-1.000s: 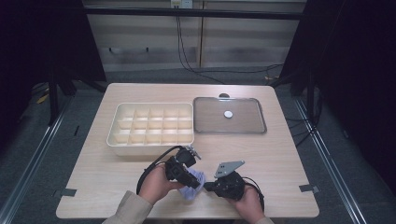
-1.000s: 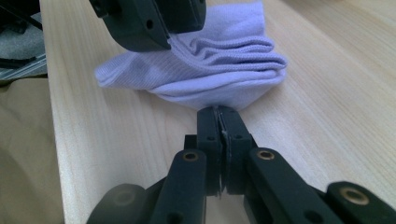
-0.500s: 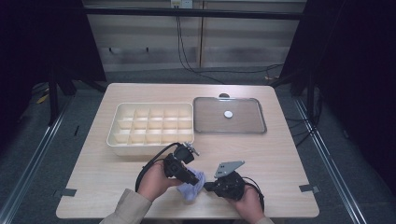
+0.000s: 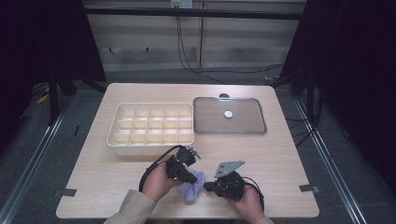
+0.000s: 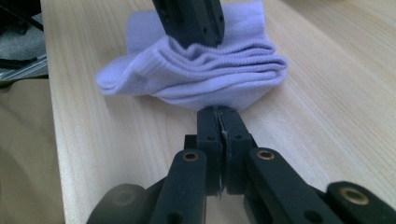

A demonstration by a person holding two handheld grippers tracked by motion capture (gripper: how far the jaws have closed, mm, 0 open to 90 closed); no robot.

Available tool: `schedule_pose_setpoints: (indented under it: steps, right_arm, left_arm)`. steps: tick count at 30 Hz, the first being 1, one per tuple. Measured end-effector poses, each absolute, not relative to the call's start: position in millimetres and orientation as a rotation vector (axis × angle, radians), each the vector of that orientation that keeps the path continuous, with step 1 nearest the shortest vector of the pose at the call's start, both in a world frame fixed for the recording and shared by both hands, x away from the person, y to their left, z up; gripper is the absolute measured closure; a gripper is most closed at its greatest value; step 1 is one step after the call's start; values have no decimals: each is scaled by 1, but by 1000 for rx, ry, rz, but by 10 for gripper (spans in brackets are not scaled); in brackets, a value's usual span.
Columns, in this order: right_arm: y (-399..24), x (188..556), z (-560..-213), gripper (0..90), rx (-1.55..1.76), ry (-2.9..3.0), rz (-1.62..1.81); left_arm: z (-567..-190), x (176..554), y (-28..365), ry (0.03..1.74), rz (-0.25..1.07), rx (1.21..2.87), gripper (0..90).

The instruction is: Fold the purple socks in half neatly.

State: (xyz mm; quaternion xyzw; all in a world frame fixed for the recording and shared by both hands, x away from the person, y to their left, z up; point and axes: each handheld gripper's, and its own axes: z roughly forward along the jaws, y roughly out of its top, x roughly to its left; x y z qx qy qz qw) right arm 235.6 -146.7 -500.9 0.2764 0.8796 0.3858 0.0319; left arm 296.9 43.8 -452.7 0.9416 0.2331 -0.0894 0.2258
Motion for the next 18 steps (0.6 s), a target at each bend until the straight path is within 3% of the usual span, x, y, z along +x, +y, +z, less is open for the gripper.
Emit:
schedule_pose_setpoints:
  steps: [18]
  right_arm:
    - [-147, 235, -501, 875, 842, 2710, 1181]
  left_arm:
    - [-453, 293, 41, 646, -245, 2619, 782]
